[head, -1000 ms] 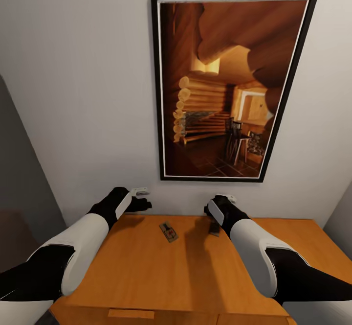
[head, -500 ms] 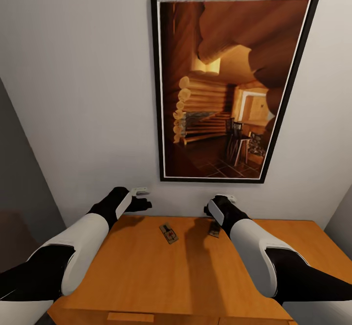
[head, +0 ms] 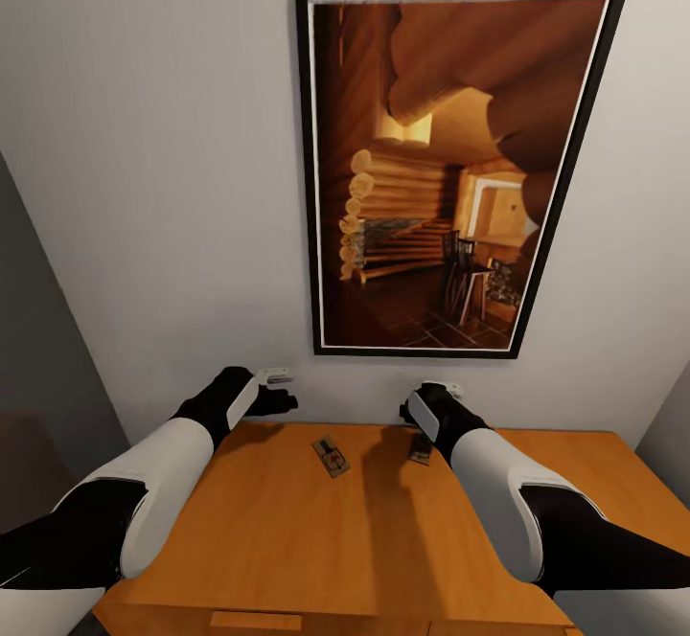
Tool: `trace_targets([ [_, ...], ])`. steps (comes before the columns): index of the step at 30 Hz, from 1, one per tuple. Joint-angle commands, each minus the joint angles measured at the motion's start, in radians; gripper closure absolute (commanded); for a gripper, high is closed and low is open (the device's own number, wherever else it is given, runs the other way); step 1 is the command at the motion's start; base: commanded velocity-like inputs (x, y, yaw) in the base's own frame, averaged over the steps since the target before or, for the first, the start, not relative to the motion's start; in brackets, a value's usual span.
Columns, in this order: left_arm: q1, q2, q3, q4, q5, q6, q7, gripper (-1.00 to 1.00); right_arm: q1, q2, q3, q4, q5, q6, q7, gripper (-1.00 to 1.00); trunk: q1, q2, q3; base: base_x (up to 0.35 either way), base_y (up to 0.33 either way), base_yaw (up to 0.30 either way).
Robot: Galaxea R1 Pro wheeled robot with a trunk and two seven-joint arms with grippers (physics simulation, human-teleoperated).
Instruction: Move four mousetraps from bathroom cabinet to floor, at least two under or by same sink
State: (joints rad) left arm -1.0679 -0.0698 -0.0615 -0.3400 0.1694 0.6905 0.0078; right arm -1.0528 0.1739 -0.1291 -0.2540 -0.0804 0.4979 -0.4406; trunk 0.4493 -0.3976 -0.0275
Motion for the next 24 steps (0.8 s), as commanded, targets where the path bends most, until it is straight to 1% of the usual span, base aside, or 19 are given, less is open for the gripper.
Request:
trace_targets([
  [1, -0.001, 0.001, -0.007, 0.000, 0.006, 0.004, 0.001, -1.00, 0.000, 0.001, -0.002, -0.002, -0.009, 0.001, -0.006, -1.00, 0.001, -0.002, -0.002, 0.000, 0.000, 0.000],
  [15, 0.000, 0.001, -0.007, 0.012, 0.011, 0.007, -0.002, -1.00, 0.000, 0.001, 0.000, -0.001, -0.009, 0.001, -0.006, -1.00, 0.001, -0.002, -0.002, 0.000, 0.000, 0.000],
  [24, -0.001, 0.000, -0.007, 0.041, 0.010, 0.001, -0.002, -1.00, 0.000, 0.001, 0.000, 0.010, -0.009, -0.009, -0.006, -1.00, 0.001, -0.002, -0.002, 0.000, 0.000, 0.000],
])
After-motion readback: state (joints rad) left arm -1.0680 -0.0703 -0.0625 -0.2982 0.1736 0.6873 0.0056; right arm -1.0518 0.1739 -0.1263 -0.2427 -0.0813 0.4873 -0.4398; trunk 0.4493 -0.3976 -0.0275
